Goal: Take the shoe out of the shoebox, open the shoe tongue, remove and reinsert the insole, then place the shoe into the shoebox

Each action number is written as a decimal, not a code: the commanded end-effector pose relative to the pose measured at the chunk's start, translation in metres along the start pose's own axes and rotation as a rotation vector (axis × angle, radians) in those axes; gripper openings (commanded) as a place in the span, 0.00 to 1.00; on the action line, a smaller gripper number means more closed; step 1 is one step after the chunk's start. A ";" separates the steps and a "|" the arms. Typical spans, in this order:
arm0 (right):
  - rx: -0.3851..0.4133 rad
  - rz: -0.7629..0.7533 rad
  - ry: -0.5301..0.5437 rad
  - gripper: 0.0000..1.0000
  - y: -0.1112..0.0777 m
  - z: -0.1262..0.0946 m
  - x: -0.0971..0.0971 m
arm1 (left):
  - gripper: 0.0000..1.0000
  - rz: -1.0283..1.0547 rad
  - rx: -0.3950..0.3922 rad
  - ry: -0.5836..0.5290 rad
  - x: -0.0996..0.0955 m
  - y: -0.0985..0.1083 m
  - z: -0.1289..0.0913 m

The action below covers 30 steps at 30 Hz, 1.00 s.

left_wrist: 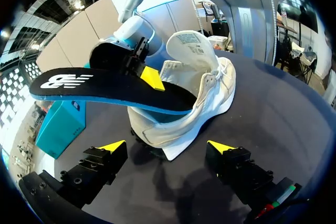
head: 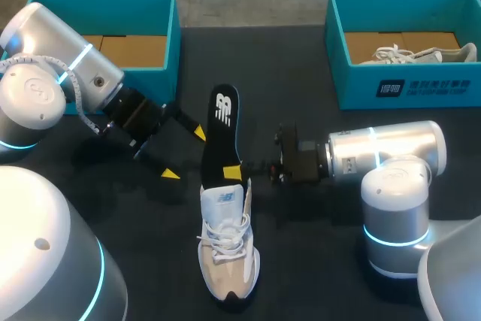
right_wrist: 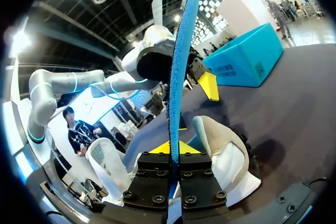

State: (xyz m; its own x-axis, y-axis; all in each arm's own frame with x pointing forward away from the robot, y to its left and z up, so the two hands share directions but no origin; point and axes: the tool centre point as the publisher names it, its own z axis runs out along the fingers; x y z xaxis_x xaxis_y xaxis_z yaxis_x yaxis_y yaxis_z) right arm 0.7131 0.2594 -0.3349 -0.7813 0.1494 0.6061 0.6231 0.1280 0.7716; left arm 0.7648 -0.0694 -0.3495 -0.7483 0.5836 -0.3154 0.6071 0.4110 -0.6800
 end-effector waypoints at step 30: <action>0.074 0.067 0.045 0.00 -0.024 0.004 0.006 | 1.00 0.001 -0.002 0.001 0.000 0.000 0.000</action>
State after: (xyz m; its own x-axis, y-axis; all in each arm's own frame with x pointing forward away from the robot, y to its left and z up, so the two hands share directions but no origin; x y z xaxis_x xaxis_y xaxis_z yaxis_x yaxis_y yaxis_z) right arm 0.6960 0.2594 -0.3469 -0.7396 0.1149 0.6631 0.6717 0.1868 0.7168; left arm 0.7648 -0.0694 -0.3495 -0.7483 0.5836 -0.3154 0.6071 0.4110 -0.6800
